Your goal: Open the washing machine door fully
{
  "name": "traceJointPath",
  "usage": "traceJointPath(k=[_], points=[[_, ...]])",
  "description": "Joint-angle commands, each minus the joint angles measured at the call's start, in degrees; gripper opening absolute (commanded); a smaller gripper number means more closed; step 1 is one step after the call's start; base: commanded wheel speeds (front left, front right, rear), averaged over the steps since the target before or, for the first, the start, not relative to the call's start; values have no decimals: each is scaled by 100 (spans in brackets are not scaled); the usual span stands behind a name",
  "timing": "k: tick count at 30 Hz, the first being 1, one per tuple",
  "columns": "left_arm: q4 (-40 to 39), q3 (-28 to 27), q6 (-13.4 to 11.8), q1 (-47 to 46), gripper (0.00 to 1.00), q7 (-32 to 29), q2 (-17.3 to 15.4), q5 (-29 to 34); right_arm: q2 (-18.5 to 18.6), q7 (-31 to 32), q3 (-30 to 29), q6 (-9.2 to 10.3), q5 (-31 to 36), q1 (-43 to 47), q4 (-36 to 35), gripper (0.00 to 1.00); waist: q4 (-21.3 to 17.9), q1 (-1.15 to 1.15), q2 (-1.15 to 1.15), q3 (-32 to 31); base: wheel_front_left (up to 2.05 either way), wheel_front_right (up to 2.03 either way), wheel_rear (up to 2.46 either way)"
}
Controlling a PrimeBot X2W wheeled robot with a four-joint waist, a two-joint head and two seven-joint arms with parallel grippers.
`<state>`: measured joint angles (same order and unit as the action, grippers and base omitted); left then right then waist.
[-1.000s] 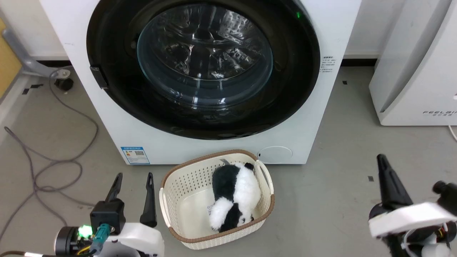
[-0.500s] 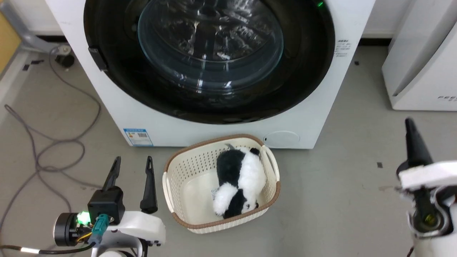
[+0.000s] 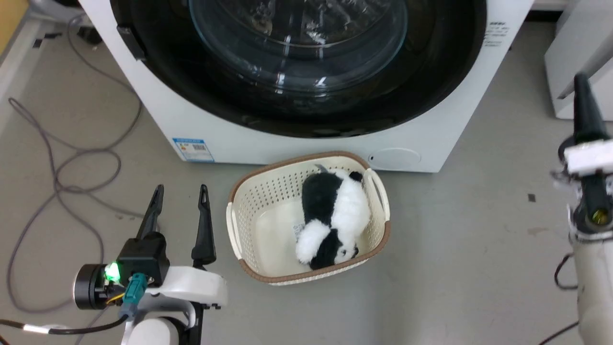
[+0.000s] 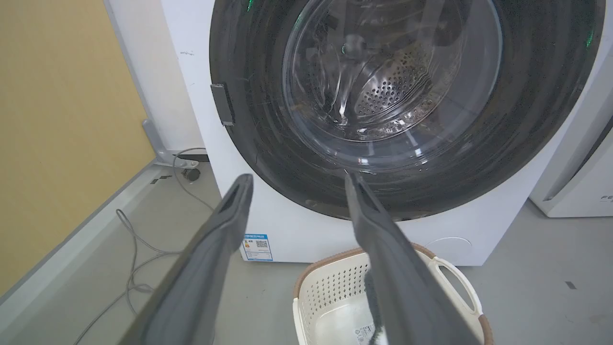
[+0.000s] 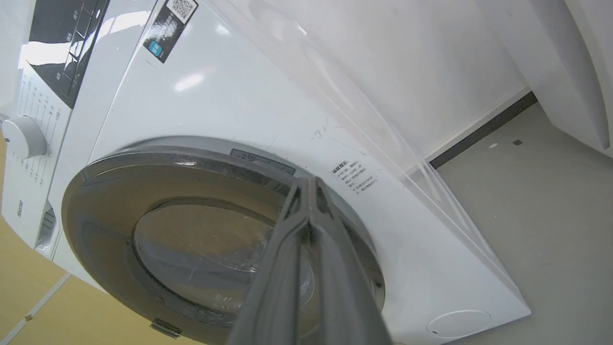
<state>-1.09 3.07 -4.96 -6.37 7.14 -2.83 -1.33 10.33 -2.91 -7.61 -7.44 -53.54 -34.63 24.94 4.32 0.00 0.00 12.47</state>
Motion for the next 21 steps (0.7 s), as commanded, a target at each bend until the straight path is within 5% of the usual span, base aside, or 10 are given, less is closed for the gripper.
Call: traceJointPath(k=[1, 21], points=[[-42, 24, -53, -140, 100, 56, -4, -36, 94, -52, 35, -3, -200, -337, 167, 0, 65, 0, 0, 108, 0, 0, 0], [-83, 177, -285, -515, 100, 296, -4, -165, 483, -31, 755, -3, -969, -2524, 1792, 0, 378, 0, 0, 705, 0, 0, 0]])
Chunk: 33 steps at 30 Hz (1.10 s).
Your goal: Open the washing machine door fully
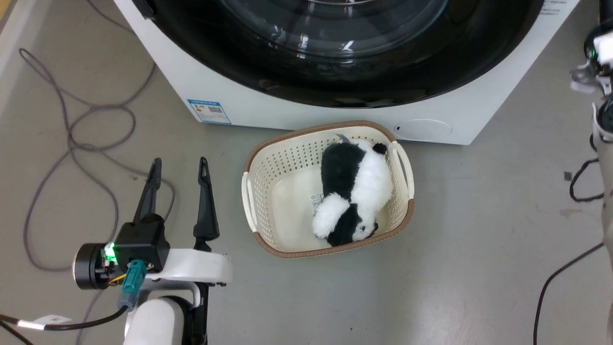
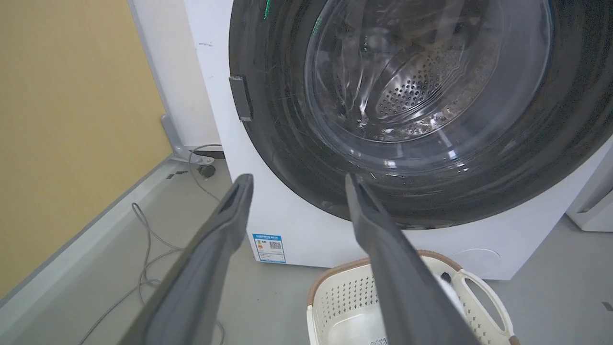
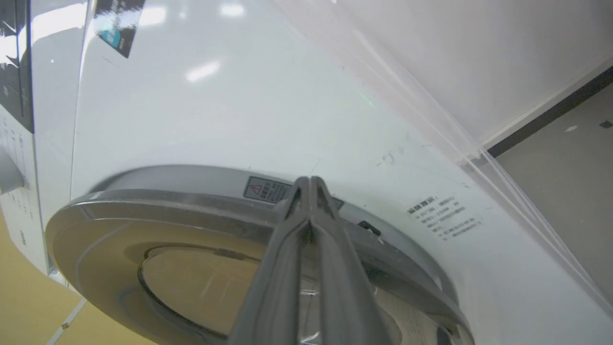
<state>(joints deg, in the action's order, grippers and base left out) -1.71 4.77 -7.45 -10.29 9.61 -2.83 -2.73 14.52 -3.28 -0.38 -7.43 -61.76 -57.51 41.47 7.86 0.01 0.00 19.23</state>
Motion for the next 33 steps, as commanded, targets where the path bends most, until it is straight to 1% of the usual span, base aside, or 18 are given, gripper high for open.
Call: traceJointPath(k=[1, 10, 16, 22, 27, 30, 33], points=[[-21, 7, -35, -124, 100, 48, -4, -26, 64, 6, 33, -4, -147, -236, 140, 0, 23, -1, 0, 28, 0, 0, 0], [-48, 75, -137, -239, 100, 156, -5, -38, 198, 221, 434, -5, -438, -1014, 958, 0, 119, -1, 0, 226, 0, 0, 0], [-41, 114, -199, -317, 100, 228, -5, -38, 230, 668, 729, -5, -673, -1406, 1341, 0, 154, -1, 0, 318, 0, 0, 0], [-41, 150, -245, -394, 100, 300, -5, -20, 284, 1518, 1025, -5, -1005, -1633, 1504, 0, 182, -1, 0, 386, 0, 0, 0], [-24, 158, -276, -438, 100, 360, -5, -23, 338, 2450, 1160, -5, -1471, -1738, 1507, 0, 203, -1, 0, 414, 0, 0, 0], [-12, 165, -293, -447, 100, 396, -5, -25, 386, 2854, 1227, -5, -1736, -1788, 1493, 0, 212, -1, 0, 419, 0, 0, 0], [10, 167, -300, -450, 100, 432, -5, -21, 448, 3117, 1290, -5, -1970, -1829, 1519, 0, 221, -1, 0, 407, 0, 0, 0]])
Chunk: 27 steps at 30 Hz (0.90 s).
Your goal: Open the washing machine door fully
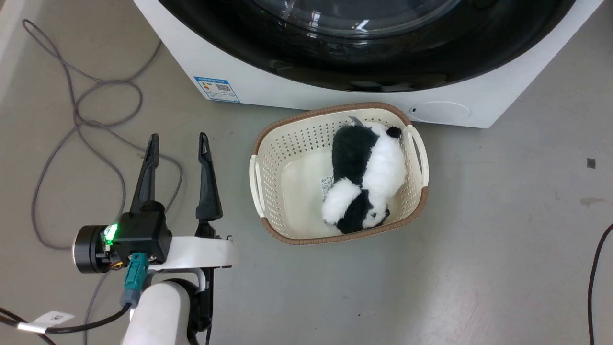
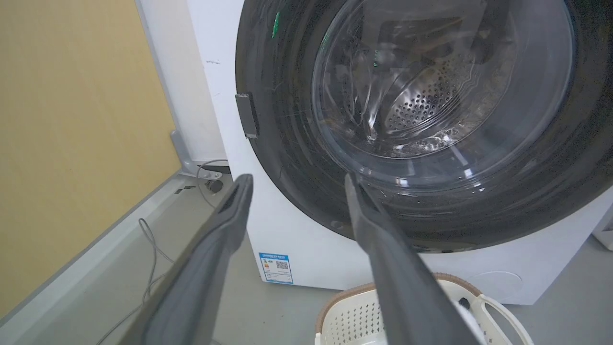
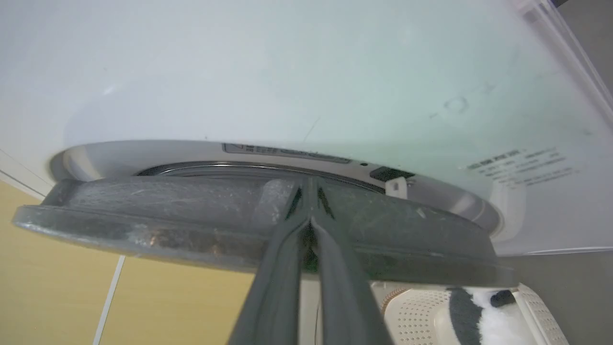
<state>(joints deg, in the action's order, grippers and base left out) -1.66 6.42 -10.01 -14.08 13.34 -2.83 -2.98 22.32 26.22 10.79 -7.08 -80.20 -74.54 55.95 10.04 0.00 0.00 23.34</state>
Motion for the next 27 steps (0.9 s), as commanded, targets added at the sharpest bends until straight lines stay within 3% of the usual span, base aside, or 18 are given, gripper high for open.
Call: traceJointPath(k=[1, 11, 27], points=[[13, 5, -47, -72, 100, 70, -5, 4, -309, 219, 188, -41, -200, -143, 92, 0, 10, 0, 0, -9, 0, 0, 0], [90, 42, -45, -44, 100, 166, -5, 3, -236, 443, 98, -41, -980, -104, 179, 0, 110, 0, 0, -183, 0, 0, 0], [170, -172, 25, 475, 100, 166, -6, 127, -269, 641, 251, -41, -934, 1118, -293, 0, -126, 0, 0, -893, 0, 0, 0]])
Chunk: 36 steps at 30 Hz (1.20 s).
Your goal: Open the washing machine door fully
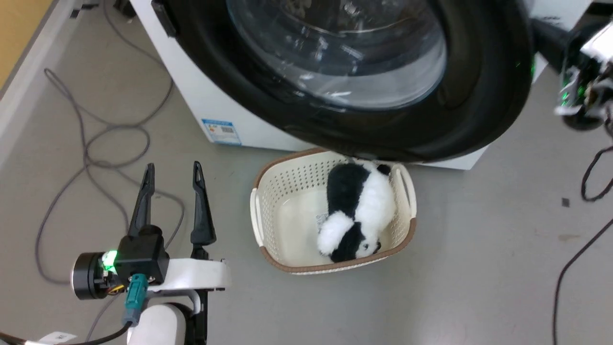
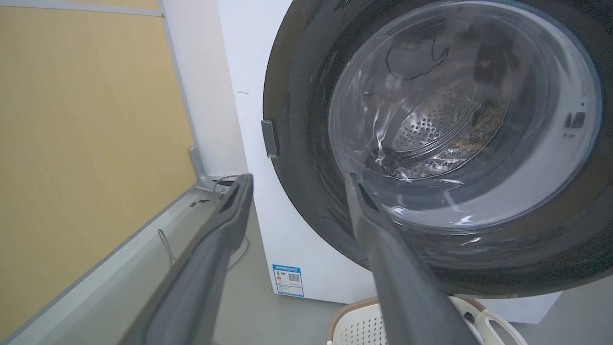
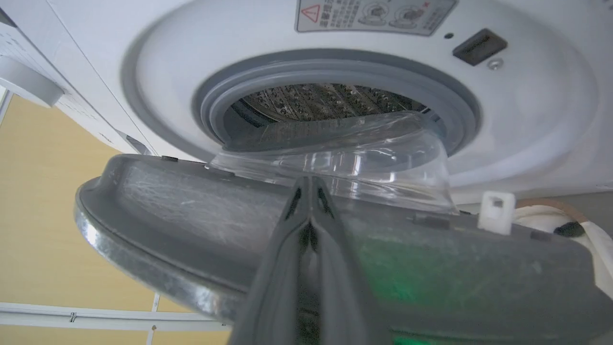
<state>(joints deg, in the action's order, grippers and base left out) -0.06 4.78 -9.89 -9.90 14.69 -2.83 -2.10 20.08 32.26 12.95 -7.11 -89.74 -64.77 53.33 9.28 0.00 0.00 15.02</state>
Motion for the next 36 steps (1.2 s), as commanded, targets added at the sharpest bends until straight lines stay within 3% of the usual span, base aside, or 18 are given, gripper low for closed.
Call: traceJointPath(k=[1, 19, 36], points=[[15, -12, 20, 79, 100, 30, -6, 48, -72, 72, 75, -37, 35, 237, -114, 0, -68, 0, 0, -94, 0, 0, 0], [102, -34, 69, 367, 100, 30, -6, 104, -316, 517, 491, -37, 9, 1831, -1521, 0, -253, 0, 0, -526, 0, 0, 0], [210, -10, 122, 633, 100, 30, -20, 145, -686, 603, 590, -37, -347, 3591, -3325, 0, -283, 0, 0, -863, 0, 0, 0]])
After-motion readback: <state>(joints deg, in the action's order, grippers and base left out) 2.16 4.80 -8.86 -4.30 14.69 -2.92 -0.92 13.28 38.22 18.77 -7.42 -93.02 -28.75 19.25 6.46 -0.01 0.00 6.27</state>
